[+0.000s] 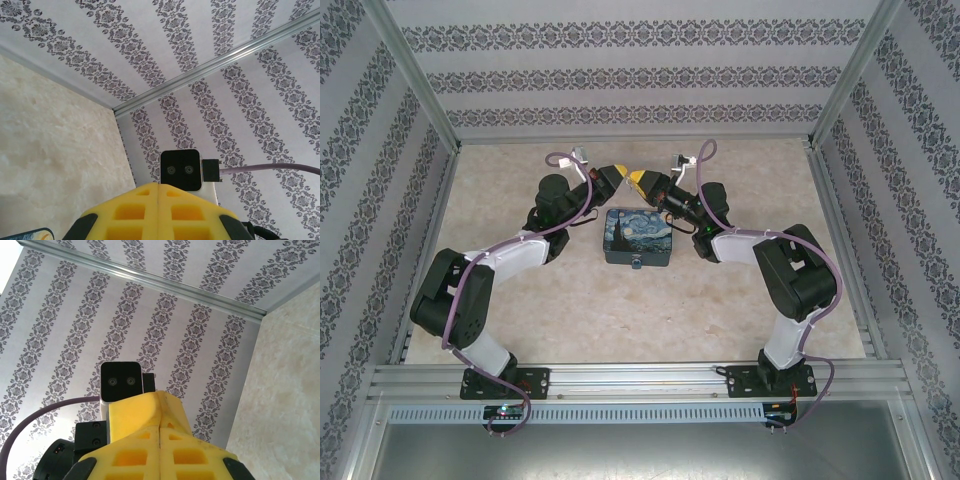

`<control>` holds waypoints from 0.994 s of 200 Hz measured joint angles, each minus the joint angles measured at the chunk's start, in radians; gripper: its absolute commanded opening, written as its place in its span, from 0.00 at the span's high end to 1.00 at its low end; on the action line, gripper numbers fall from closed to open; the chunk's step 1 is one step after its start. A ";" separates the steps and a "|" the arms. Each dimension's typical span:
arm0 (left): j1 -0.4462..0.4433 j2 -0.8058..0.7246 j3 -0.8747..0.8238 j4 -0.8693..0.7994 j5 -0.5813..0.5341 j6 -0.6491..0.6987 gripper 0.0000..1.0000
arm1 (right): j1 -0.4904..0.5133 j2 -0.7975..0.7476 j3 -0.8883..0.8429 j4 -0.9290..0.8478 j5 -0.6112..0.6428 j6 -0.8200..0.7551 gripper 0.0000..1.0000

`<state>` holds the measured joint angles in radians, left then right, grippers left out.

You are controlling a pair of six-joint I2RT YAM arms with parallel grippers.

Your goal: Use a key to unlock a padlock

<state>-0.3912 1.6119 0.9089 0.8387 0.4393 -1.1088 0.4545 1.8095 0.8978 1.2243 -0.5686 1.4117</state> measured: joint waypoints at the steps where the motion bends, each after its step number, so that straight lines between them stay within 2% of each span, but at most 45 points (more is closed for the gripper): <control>1: 0.000 0.000 0.000 0.000 0.000 0.000 1.00 | 0.000 0.000 0.000 0.000 0.000 0.000 0.97; 27: 0.000 -0.001 0.000 -0.001 0.000 0.000 1.00 | 0.000 0.000 -0.001 0.003 -0.002 0.000 0.93; 40: 0.000 -0.001 0.000 -0.001 0.001 0.000 1.00 | 0.000 0.000 -0.001 0.004 -0.002 0.002 0.80; 48: 0.000 -0.001 0.000 0.000 0.000 0.000 1.00 | 0.000 0.000 -0.001 0.002 -0.002 0.005 0.77; 86: 0.001 -0.008 0.008 0.000 -0.004 0.000 1.00 | -0.007 0.000 -0.001 -0.005 -0.009 0.004 0.81; 145: 0.001 -0.008 0.008 0.000 -0.004 0.000 1.00 | -0.007 0.000 0.003 -0.005 -0.015 0.004 0.78; 199: 0.001 -0.008 0.008 0.000 -0.004 0.000 1.00 | 0.000 0.000 0.023 -0.009 -0.028 0.003 0.79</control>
<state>-0.3904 1.6035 0.9165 0.8387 0.4355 -1.1088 0.4545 1.8095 0.9211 1.2156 -0.5968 1.4151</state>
